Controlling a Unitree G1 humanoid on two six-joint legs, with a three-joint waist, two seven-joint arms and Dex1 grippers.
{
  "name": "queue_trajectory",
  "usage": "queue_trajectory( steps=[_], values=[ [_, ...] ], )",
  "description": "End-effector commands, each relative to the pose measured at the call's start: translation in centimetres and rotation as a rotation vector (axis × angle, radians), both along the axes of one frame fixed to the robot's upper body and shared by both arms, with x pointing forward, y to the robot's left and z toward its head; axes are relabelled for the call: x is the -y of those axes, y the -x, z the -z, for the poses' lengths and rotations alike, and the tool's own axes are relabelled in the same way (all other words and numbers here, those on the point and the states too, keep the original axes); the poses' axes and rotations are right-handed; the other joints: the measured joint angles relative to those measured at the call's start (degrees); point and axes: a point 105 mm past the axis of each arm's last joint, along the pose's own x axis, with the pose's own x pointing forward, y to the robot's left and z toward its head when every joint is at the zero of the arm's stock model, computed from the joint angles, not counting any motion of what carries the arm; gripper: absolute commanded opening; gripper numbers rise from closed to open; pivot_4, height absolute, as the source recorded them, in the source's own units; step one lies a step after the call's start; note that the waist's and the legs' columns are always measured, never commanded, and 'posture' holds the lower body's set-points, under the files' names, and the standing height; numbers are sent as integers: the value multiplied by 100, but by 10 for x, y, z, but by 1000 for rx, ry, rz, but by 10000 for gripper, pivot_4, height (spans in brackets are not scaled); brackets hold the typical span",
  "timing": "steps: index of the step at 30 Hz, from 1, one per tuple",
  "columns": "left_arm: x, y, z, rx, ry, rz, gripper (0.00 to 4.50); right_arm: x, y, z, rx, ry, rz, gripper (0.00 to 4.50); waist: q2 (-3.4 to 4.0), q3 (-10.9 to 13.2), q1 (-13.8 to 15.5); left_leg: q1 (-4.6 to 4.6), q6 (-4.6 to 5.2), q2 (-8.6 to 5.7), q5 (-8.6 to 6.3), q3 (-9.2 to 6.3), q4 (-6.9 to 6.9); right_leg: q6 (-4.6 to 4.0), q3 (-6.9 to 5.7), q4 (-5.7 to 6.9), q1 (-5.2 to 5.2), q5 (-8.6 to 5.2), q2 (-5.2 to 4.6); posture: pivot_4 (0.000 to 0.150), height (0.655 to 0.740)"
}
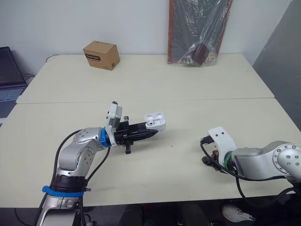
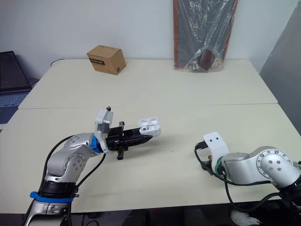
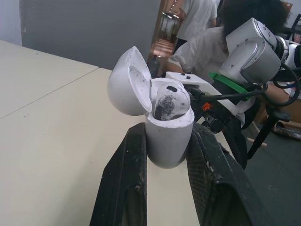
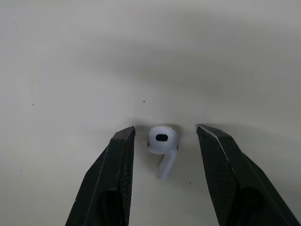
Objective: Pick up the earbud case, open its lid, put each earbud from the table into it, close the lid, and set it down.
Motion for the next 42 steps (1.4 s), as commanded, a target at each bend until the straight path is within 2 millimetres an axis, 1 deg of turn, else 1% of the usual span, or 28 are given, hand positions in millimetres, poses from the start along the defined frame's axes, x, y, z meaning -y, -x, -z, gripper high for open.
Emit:
queue_trajectory(
  steps=[1, 22, 25, 28, 34, 36, 40, 42],
  values=[
    [2, 4, -10, 50, 12, 9, 8510, -3, 1, -2, -5, -14, -9, 21486, 0, 0, 2, -1, 0, 0, 0, 0, 0, 0, 0, -1, 0, 0, 0, 1500, 7400],
    [1, 8, -8, 42, 12, -3, 8510, -2, 6, -1, -18, 8, -40, 21486, 0, 0, 5, -1, 0, 0, 0, -1, 0, 0, 0, -2, 0, 0, 0, 1500, 7400],
    [1, 8, -8, 41, 13, -3, 8510, -2, 7, -1, -17, 12, -43, 15337, 0, 0, 5, -1, 0, 0, 0, -1, 0, 0, 0, -2, 0, 0, 0, 1500, 7400],
    [1, 8, -8, 43, 13, -3, 8510, -1, 8, 0, -22, 11, -42, 5782, 0, 0, 6, -1, 0, 0, 0, -1, 0, 0, 0, -2, 0, 0, 0, 1500, 7400],
    [1, 8, -8, 42, 17, -7, 8510, -1, 8, 0, -25, 12, -45, 5782, 0, 0, 6, -1, 0, 0, 0, -1, 0, 0, 0, -2, 0, 0, 0, 1500, 7400],
    [1, 8, -8, 43, 18, -8, 8510, 0, 8, -1, -21, 22, -47, 4421, 0, 0, 6, -1, 0, 0, 0, -1, 0, 0, 0, -2, 0, 0, 0, 1500, 7400],
    [1, 8, -8, 44, 18, -9, 8510, 0, 9, 0, -31, 19, -59, 4240, 0, 0, 7, -1, 0, 0, 0, -1, 0, 0, 0, -2, 0, 0, 0, 1500, 7400],
    [1, 7, -8, 43, 18, -9, 8510, -2, 8, -5, -23, 26, -97, 4241, 0, 0, 6, -1, 0, 0, 0, -1, 0, 0, 0, -2, 0, 0, 0, 1500, 7400]
  ],
)
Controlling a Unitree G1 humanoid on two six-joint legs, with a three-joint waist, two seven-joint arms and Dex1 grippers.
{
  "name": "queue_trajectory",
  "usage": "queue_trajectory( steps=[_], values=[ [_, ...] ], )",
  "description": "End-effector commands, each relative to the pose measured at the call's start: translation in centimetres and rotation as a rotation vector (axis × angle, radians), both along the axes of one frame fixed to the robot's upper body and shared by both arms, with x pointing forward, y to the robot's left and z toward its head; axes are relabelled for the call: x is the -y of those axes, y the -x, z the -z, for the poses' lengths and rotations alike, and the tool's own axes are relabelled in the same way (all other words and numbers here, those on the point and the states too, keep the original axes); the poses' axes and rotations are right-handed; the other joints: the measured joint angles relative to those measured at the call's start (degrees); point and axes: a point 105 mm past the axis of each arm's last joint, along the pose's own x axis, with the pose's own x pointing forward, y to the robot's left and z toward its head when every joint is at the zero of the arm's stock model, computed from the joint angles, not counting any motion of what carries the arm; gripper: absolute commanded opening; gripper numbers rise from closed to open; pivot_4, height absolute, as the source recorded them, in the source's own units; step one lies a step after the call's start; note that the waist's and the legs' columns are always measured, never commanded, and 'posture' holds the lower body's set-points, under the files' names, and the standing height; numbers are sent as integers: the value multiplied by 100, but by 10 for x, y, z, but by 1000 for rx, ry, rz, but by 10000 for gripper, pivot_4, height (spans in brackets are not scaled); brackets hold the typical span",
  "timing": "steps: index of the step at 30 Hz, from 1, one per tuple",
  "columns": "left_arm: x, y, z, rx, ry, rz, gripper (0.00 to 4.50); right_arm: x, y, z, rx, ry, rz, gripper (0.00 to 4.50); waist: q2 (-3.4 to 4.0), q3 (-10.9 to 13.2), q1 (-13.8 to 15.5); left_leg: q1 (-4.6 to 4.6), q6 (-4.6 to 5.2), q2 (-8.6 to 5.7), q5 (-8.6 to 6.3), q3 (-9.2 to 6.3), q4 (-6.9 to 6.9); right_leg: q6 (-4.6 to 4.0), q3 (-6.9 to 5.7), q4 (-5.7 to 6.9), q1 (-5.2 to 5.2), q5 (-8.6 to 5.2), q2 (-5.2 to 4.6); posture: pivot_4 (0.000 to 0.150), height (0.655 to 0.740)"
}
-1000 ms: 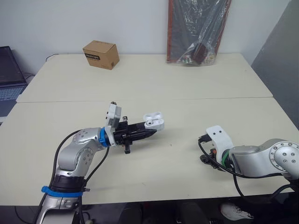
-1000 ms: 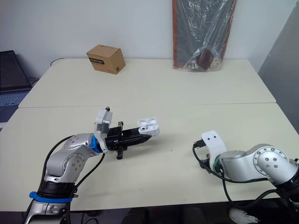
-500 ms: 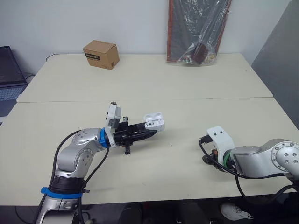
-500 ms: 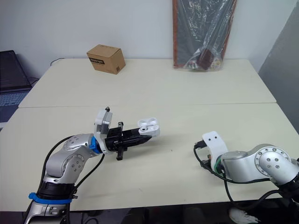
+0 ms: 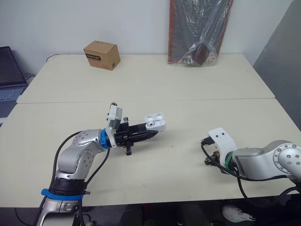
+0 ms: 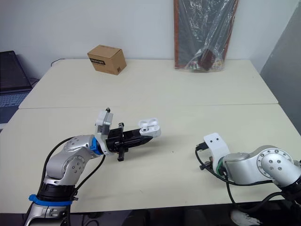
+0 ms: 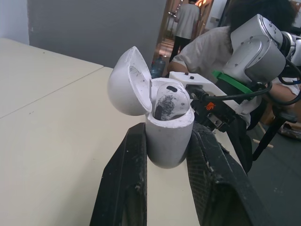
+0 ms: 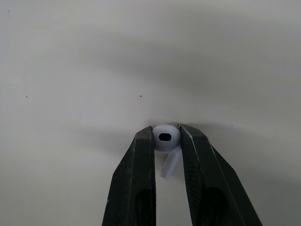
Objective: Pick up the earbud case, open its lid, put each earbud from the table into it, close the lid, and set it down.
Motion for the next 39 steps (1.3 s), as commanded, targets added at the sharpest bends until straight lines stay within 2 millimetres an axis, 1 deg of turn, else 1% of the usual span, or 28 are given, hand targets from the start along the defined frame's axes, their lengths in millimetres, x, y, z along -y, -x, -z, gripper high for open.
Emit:
queue_trajectory(
  steps=[1, 2, 4, 6, 8, 10, 11, 13, 16, 21, 24, 27, 29, 31, 34, 39],
  values=[
    [1, 4, -10, 45, 19, 17, 8510, -7, 2, -11, 8, 11, -99, 4241, 0, 0, -6, 0, 0, 0, 0, 0, 0, 0, 0, 0, 0, 0, 0, 1500, 7400],
    [0, 4, -10, 44, 19, 17, 8510, -8, 1, -14, 18, 18, -121, 4241, 0, 0, -9, 0, 0, 0, 0, 1, 0, 0, 1, 1, -2, 0, 0, 1500, 7400],
    [0, 2, -9, 40, 21, 13, 8510, -13, -8, -28, 124, 46, -202, 4241, 1, 0, -8, 1, 0, 0, 0, 0, 0, -1, 0, 3, -3, 0, 0, 1500, 7400],
    [-2, -4, -7, 29, 28, 1, 8510, -20, -24, -44, 295, 38, -235, 4241, 1, 0, -2, 1, 0, 1, 0, -1, -1, -1, -2, 3, -5, -1, 1, 1500, 7400],
    [-3, -9, -6, 19, 35, -9, 8510, -22, -36, -56, 411, -24, -203, 4241, 1, 0, 1, 0, 0, 2, 0, -2, -1, -1, -6, 1, -4, 0, 2, 1500, 7400],
    [-6, -14, -6, 7, 45, -23, 8510, -28, -46, -71, 543, -148, -176, 4241, -2, -2, 4, -4, 0, 1, 0, -2, -1, 1, -6, -3, -5, 0, 2, 1500, 7400],
    [-7, -16, -4, 5, 42, -27, 8510, -30, -48, -77, 575, -217, -159, 4241, -2, -1, 4, -7, 0, 3, 0, -5, -1, 1, -9, -9, -4, 0, 2, 1500, 7400],
    [-9, -19, -2, 2, 35, -30, 8510, -33, -49, -83, 588, -325, -141, 4241, -2, -1, 5, -11, 0, 2, 0, -1, -1, 3, -4, -11, -7, 2, 2, 1500, 7400],
    [-9, -25, 0, -8, 38, -38, 8510, -42, -50, -97, 631, -474, -141, 4241, -2, -1, 5, -14, 0, 2, 0, -1, -1, 3, -5, -14, -7, 3, 1, 1500, 7400],
    [-5, -34, 1, -24, 50, -50, 8510, -63, -46, -134, 658, -792, -149, 4241, -2, -1, 2, -7, 1, 2, 0, -3, 2, 2, -5, 3, -6, 3, 2, 1500, 7400],
    [-4, -38, 0, -25, 53, -51, 8510, -72, -45, -146, 653, -883, -157, 4241, -1, -1, -3, -4, 1, 2, 0, -2, 5, 2, -4, 13, -6, 3, 3, 1500, 7400],
    [1, -43, -2, -34, 64, -62, 8510, -79, -46, -159, 710, -889, -194, 4241, -1, -1, -3, -2, 1, 2, 1, -3, 4, 0, -5, 15, -6, 3, 3, 1500, 7400],
    [6, -45, -6, -43, 90, -58, 8510, -83, -48, -161, 762, -828, -234, 4241, -1, -1, -3, -4, 1, 2, 1, -3, 5, 0, -5, 15, -6, 4, 3, 1500, 7400],
    [9, -46, -10, -48, 106, -51, 8510, -89, -49, -159, 794, -777, -274, 4241, -1, -1, -3, -4, 1, 1, 1, -3, 5, -19, -5, 13, -6, 14, 2, 1500, 7400],
    [14, -46, -15, -50, 118, -40, 8510, -99, -51, -153, 847, -695, -321, 4241, -1, -1, -5, -3, 1, 1, 0, -4, 3, -20, -6, 13, -7, 15, 3, 1500, 7400],
    [14, -49, -22, -62, 140, -49, 8510, -106, -54, -143, 899, -619, -352, 4241, -1, -1, -6, -2, 1, 1, 1, -4, 4, -22, -6, 17, -7, 16, 3, 1500, 7400]
  ],
)
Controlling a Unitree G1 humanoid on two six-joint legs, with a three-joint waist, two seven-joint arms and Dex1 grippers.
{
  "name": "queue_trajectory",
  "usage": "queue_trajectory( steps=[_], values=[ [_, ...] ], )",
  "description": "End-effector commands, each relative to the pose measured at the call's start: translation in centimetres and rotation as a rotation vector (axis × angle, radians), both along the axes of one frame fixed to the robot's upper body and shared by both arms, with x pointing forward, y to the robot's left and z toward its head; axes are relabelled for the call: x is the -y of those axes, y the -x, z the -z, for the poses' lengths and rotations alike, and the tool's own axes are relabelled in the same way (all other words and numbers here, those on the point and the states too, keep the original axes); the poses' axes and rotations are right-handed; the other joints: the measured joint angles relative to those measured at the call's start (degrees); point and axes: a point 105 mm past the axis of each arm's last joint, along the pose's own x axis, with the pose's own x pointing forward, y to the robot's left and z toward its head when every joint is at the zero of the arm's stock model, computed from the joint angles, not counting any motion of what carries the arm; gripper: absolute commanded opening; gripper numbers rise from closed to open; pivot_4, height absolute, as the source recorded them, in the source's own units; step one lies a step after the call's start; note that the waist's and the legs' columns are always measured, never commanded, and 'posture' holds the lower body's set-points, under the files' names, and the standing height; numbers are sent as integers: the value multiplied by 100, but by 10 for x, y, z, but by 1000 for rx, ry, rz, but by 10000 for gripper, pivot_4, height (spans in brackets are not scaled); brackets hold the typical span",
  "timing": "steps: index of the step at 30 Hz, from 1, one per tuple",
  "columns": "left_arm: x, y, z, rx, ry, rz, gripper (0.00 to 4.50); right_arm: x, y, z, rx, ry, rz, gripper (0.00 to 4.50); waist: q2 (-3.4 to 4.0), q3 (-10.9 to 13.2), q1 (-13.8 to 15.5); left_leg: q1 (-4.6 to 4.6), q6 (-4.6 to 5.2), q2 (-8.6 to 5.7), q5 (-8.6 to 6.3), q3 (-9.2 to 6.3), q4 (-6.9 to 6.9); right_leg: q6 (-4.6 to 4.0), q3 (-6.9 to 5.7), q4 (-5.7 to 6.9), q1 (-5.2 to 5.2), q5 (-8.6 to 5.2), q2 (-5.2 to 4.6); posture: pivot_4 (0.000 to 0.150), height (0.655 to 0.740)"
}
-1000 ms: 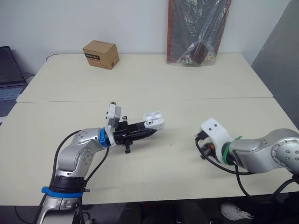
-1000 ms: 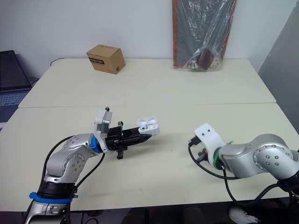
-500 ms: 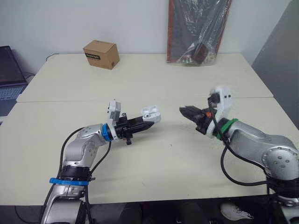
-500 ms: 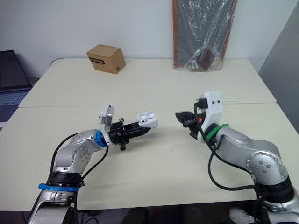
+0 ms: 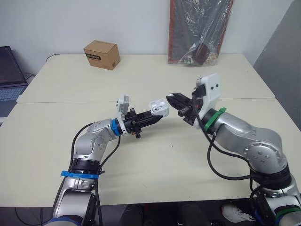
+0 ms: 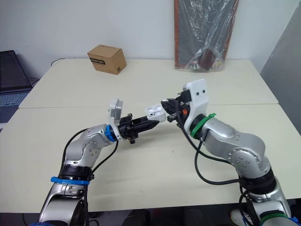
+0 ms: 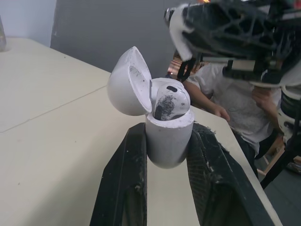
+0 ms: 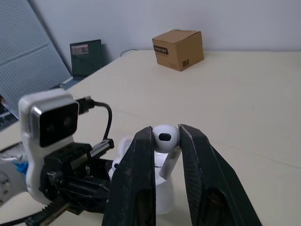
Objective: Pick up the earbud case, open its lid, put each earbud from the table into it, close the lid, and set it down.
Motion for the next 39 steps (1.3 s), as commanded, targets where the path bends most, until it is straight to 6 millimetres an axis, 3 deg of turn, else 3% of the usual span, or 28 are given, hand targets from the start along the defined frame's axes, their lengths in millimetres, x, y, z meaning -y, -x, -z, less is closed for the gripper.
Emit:
queue_trajectory(
  steps=[1, 15, 39],
  values=[
    [-1, 0, -18, 37, 34, -3, 8510, -3, 3, -9, 105, 15, 4, 4241, 0, 0, -2, 0, 0, 0, 0, 0, 1, 0, 0, 0, 0, 0, 0, 1500, 7400],
    [-1, 1, -22, 40, 17, 11, 8510, -13, 4, -6, 150, 23, -26, 4241, 0, 0, -6, 6, 0, 0, 0, 0, 1, -2, 0, 10, 0, 1, 0, 1500, 7400],
    [-6, 7, -33, 115, 29, 27, 8510, -10, 2, 11, 190, 261, -31, 4241, 0, 0, -9, 10, -1, -1, 0, 0, 1, -1, 1, 14, 0, 0, 0, 1500, 7400]
  ],
)
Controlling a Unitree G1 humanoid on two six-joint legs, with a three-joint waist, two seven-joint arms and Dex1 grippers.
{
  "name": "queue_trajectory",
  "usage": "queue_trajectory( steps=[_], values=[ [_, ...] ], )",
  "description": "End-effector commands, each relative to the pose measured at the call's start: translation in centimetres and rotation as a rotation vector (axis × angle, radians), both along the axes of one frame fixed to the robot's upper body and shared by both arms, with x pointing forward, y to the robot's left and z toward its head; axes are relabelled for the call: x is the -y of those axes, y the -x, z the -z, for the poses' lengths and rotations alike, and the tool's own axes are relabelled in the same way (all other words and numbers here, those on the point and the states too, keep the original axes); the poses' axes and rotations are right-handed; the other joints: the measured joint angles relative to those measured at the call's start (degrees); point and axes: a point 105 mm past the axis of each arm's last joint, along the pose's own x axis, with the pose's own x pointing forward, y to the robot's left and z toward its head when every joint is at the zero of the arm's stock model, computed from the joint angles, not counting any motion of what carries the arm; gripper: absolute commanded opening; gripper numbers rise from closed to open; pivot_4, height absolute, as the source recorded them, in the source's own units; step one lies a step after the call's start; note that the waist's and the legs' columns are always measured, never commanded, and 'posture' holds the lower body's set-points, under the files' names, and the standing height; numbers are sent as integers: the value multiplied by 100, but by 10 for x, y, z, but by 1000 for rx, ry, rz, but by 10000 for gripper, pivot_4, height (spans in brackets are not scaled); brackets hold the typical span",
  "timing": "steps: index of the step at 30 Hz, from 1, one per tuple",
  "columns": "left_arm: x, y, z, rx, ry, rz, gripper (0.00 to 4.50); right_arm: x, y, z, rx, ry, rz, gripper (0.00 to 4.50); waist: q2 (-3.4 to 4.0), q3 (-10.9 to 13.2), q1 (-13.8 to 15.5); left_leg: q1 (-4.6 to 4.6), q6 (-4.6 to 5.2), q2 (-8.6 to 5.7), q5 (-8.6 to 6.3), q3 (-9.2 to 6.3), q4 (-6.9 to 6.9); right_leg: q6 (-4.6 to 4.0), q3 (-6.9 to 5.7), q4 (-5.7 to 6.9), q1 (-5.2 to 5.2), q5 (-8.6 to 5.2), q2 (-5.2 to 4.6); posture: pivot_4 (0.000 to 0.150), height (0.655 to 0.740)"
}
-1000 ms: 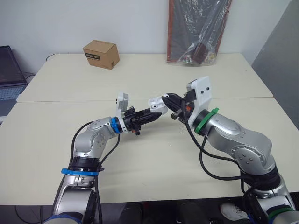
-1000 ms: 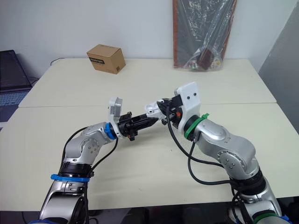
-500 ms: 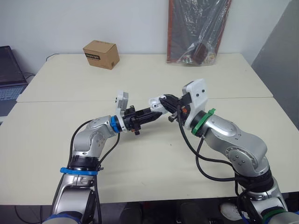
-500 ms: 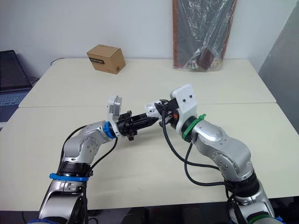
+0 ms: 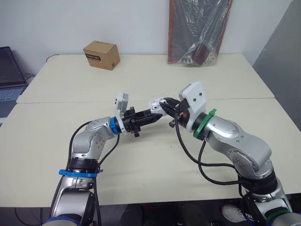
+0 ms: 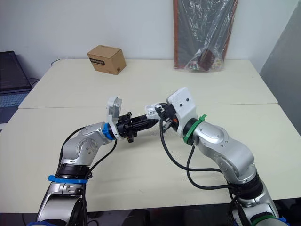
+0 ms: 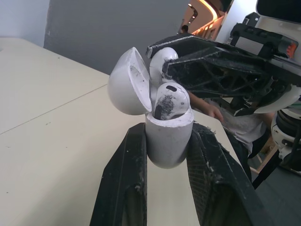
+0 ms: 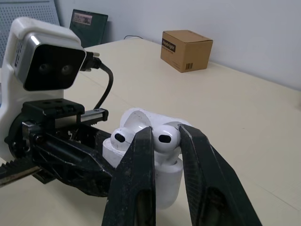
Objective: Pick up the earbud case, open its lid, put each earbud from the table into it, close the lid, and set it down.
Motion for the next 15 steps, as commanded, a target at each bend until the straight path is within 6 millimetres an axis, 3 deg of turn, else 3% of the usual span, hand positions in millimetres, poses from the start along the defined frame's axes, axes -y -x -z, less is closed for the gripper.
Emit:
queue_trajectory(
  steps=[1, 7, 12, 15],
  values=[
    [-3, 5, -26, 119, 37, 12, 8510, 2, 1, -1, 0, 21, 0, 7740, 0, 0, 0, 0, 0, 0, 0, 0, 0, 0, 0, 0, 0, 0, 0, 1500, 7400],
    [-1, 9, -21, 120, 18, 29, 8510, 4, 1, -10, 18, -37, 10, 27410, 0, 0, 0, 0, 0, 0, 0, 0, 0, -2, 0, 1, 0, 1, 0, 1500, 7400],
    [-1, 10, -19, 118, 8, 30, 8510, 4, 7, -22, 28, -113, -44, 27410, 0, 0, 0, 0, 0, 0, 0, -1, 0, -2, -1, 2, 0, 1, 0, 1500, 7400],
    [-3, 10, -16, 114, -10, 31, 8510, 4, 22, -32, 6, -179, -168, 27410, 0, 0, 1, 0, 0, 0, 0, 0, 1, -2, 0, 2, 1, 1, -1, 1500, 7400]
  ],
)
